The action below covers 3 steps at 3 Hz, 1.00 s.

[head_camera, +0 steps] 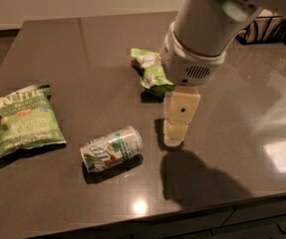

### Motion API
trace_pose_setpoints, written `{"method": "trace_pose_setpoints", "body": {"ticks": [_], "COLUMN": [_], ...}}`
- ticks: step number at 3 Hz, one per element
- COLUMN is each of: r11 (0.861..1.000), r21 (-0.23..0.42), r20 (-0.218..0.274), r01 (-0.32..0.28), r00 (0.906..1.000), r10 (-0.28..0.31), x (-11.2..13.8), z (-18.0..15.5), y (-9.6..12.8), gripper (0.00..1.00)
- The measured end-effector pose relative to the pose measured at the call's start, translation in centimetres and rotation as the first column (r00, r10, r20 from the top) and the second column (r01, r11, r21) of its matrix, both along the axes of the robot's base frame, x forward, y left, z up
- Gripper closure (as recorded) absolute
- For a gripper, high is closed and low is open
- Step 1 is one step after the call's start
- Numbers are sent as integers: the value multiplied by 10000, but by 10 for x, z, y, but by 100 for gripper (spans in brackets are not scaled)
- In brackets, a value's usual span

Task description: Place 7up can upright

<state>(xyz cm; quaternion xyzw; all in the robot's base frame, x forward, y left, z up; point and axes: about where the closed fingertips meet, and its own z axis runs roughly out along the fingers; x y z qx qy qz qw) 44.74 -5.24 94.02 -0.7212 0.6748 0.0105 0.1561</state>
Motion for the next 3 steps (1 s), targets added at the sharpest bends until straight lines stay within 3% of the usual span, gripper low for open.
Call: {"method": "trace_pose_setpoints", "body": {"ticks": [1,3], "r11": [9952,9681], "r21": [-447,-1187], "r20": [-83,-308], "r01": [-865,-2207], "r00": [9962,9753], "r10": [862,2186], "x": [-7,-30], "z": [-19,-49], "y": [35,83], "gripper": [0,0]}}
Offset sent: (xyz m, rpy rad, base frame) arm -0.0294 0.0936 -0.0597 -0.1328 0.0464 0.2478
